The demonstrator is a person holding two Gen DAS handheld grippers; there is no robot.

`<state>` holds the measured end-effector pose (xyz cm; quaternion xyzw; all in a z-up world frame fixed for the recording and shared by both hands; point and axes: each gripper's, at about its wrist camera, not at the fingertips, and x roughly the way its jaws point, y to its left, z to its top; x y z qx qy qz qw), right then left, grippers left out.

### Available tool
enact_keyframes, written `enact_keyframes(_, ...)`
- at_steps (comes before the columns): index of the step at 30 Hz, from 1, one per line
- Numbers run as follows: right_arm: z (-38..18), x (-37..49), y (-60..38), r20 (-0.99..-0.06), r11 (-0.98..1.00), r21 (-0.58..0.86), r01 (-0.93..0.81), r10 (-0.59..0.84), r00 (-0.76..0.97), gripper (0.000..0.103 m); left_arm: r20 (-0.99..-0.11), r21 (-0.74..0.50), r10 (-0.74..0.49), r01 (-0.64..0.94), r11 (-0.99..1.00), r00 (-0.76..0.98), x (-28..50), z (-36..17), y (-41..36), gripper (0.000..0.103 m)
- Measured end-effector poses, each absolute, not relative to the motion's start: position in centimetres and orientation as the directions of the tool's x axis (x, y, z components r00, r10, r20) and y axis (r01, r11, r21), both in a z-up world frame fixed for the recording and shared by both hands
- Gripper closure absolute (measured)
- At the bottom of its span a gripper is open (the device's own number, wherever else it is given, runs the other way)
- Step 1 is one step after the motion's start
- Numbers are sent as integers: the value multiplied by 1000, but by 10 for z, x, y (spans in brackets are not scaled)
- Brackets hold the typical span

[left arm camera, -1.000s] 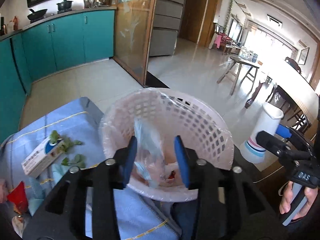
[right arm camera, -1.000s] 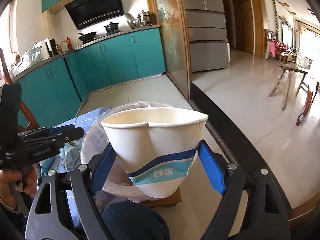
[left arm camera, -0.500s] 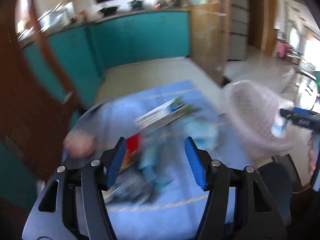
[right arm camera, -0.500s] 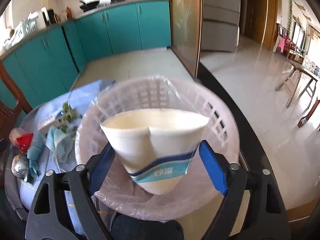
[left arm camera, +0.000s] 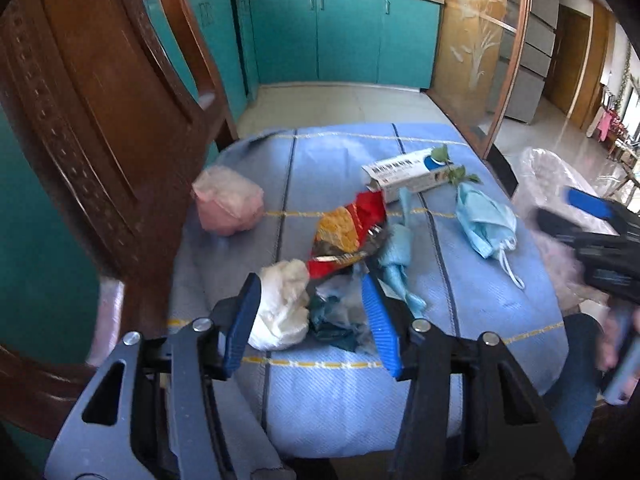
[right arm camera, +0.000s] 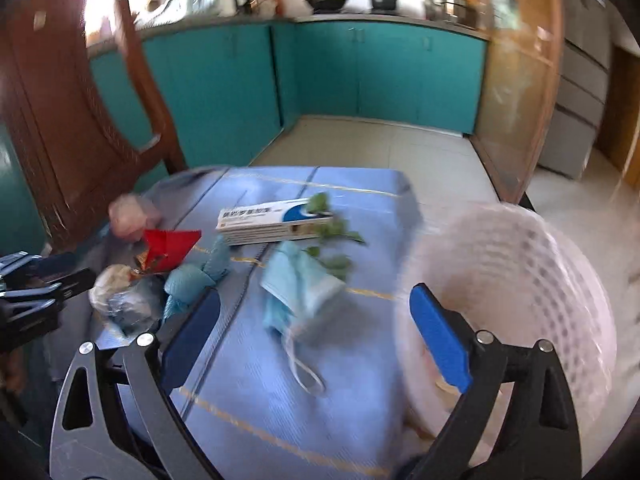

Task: Collect trash
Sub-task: 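Grasp the blue face mask with the right tool while the left tool grasps a clear bag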

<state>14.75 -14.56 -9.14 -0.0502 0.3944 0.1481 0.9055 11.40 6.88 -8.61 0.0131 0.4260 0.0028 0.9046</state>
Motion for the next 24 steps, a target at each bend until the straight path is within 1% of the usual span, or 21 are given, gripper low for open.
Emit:
enact_keyframes(3,-119,173,-124,-778,949,-25,-315,179,602,10,-779,1,-25,42,999,626,112,-91,64,49)
enact_keyframes(6,-139,184,-119,-821,951,-20,-307,160,548,16,-795,-6,-36,51,999,606,114,-101,63,49)
enact_keyframes(7,-143,185,-120,-830,952,-9,-306,164,534,20,-800,-21,-52,58,998,598,115,-104,62,49)
enact_keyframes(8,-146,185,-121,-833,951,-5,-310,168,527,29,-803,-35,-68,66,997,592,117,-107,61,48)
enact_keyframes(9,-151,184,-120,-839,948,-1,-318,172,516,34,-805,-48,-83,74,996,588,118,-109,60,47)
enact_keyframes(11,-156,183,-120,-851,943,26,-332,195,487,60,-815,-67,-99,76,995,570,124,-117,58,44)
enact_keyframes(13,-157,180,-119,-849,942,48,-333,214,483,70,-821,-88,-119,82,993,558,129,-122,56,44)
enact_keyframes(15,-151,172,-124,-837,939,63,-338,234,494,71,-823,-96,-127,84,992,553,132,-126,54,44)
enact_keyframes(16,-148,169,-125,-832,937,69,-343,244,499,72,-822,-79,-112,83,993,558,133,-128,53,48)
enact_keyframes(17,-145,166,-126,-827,935,73,-347,251,503,72,-825,-70,-105,85,994,555,135,-130,52,56)
enact_keyframes(18,-141,160,-128,-820,932,74,-354,259,510,72,-829,-73,-110,90,993,549,135,-131,52,56)
enact_keyframes(20,-134,152,-131,-811,929,73,-362,267,521,72,-825,-83,-121,94,992,551,135,-130,53,60)
enact_keyframes(24,-119,135,-140,-789,920,109,-375,310,531,72,-817,-79,-119,96,992,564,126,-122,56,62)
